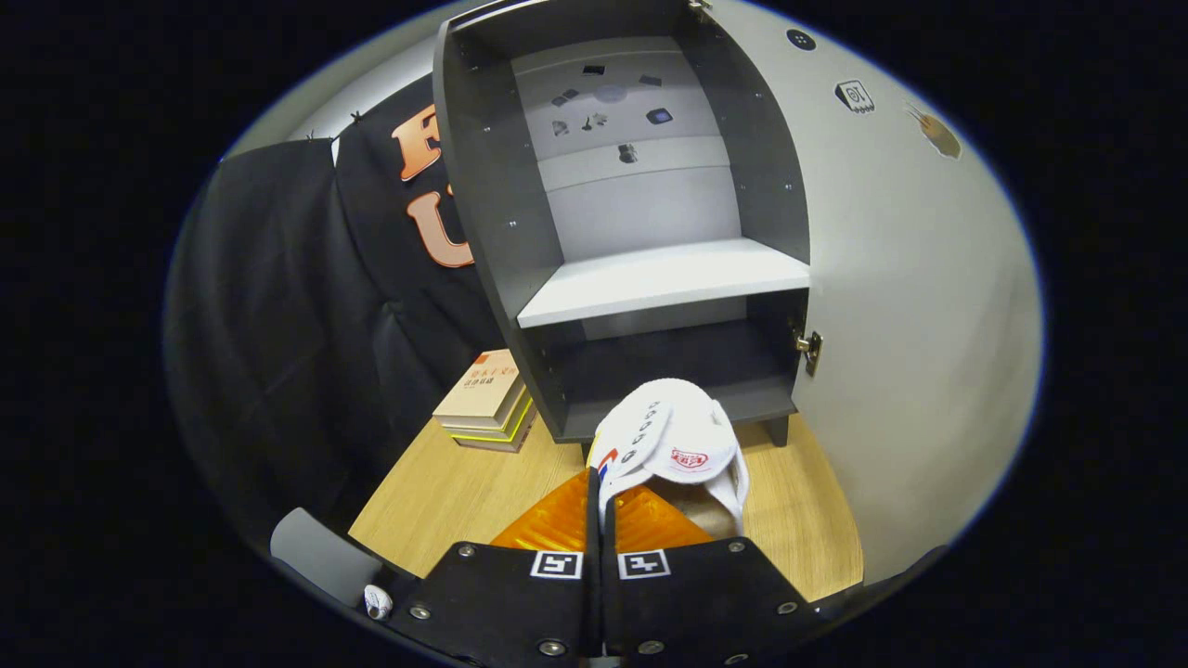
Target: Open the shoe cabinet door, grab the shoes and put them into the shoe cabinet, then close the shoe cabinet door.
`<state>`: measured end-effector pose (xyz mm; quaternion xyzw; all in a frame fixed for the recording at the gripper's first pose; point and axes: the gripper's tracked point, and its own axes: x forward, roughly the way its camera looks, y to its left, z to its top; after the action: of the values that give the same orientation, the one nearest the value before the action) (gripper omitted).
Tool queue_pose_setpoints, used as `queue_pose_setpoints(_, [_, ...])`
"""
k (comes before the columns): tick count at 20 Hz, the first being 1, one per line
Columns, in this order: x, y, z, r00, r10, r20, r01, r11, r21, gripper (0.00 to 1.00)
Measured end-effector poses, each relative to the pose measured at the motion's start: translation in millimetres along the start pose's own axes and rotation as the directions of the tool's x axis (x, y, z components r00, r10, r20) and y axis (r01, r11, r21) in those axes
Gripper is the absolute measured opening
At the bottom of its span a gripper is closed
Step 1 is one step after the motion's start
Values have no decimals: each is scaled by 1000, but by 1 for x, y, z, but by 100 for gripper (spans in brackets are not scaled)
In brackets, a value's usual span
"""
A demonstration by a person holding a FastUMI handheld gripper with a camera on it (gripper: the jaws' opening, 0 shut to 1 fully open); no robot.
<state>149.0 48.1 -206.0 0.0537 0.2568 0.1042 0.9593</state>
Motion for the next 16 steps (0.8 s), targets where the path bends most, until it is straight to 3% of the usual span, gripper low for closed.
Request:
queue_pose_setpoints(8, [1,10,81,992,30,123,-20,997,-79,0])
queue_pose_setpoints(16, [52,2,166,978,63,199,-40,992,-120,0])
